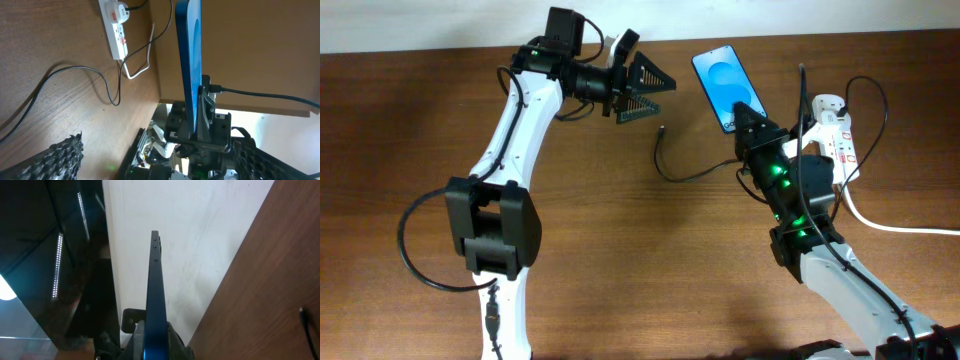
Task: Plug charger to phone and switch on socket
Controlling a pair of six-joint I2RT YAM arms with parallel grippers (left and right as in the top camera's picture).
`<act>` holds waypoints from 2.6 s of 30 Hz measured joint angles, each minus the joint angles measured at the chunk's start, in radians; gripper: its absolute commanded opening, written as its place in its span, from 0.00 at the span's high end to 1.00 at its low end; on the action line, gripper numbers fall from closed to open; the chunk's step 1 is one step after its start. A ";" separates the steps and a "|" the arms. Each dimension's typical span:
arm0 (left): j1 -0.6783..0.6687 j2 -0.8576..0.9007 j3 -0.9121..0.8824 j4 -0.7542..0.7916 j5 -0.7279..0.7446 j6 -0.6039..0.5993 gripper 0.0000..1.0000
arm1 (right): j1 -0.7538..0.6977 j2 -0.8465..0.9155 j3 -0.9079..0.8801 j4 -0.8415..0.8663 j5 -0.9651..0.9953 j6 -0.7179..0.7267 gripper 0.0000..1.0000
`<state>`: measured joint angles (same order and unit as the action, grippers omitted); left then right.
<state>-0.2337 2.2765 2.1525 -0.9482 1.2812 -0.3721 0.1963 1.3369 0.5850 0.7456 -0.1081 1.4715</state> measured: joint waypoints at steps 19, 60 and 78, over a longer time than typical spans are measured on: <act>-0.048 0.058 0.000 0.369 -0.052 -0.542 0.13 | 0.135 0.144 0.102 -0.033 0.067 0.231 0.96; -0.097 0.072 -0.002 0.602 -0.239 -0.770 1.00 | 0.139 0.163 0.177 -0.121 0.100 0.352 0.45; 0.273 0.072 0.003 -0.027 0.040 -0.059 1.00 | 0.139 0.162 0.183 -0.890 -0.259 -0.600 0.19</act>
<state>0.0391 2.3482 2.1555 -0.9752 1.3212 -0.4313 0.3355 1.4990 0.7685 -0.1444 -0.3668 0.8711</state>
